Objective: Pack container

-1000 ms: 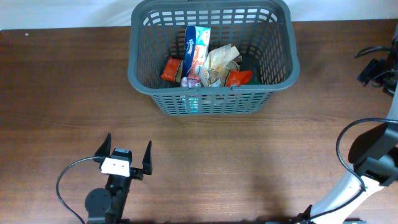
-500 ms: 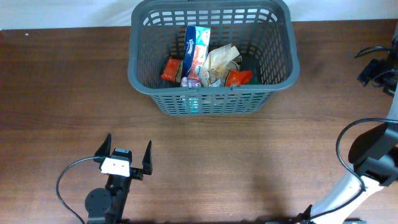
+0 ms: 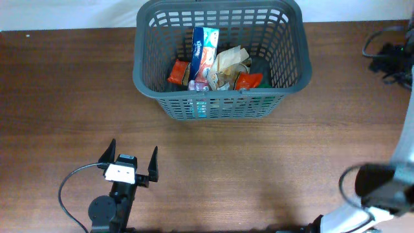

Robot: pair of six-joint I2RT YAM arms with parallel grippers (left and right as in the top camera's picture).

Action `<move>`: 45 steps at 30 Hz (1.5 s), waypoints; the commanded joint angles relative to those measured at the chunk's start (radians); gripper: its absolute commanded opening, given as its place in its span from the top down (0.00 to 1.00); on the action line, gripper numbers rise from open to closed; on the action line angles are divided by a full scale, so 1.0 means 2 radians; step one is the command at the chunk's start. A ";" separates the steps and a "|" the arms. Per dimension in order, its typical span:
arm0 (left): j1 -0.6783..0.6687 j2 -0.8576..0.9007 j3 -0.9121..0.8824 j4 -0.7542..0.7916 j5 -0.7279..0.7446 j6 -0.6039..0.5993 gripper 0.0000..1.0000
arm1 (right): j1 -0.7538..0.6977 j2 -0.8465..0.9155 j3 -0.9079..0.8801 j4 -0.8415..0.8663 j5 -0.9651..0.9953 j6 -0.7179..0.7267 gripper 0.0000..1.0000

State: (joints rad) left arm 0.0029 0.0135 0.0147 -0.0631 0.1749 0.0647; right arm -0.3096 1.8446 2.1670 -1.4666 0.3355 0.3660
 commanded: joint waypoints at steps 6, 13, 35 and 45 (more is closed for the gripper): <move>0.003 -0.004 -0.003 -0.001 -0.004 0.010 0.01 | 0.054 -0.150 -0.051 0.142 0.012 0.004 0.01; 0.003 -0.004 -0.003 -0.001 -0.004 0.010 0.01 | 0.084 -0.323 -0.277 0.402 0.004 0.005 0.01; 0.003 -0.004 -0.003 -0.001 -0.004 0.010 0.01 | 0.162 -0.767 -0.706 0.677 -0.077 -0.020 0.01; 0.003 -0.004 -0.003 -0.001 -0.004 0.010 0.01 | 0.162 -0.819 -0.829 0.816 -0.189 -0.117 0.01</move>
State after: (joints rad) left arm 0.0029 0.0135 0.0147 -0.0631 0.1749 0.0647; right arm 0.0048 0.2211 0.5533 0.1455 0.0349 0.1772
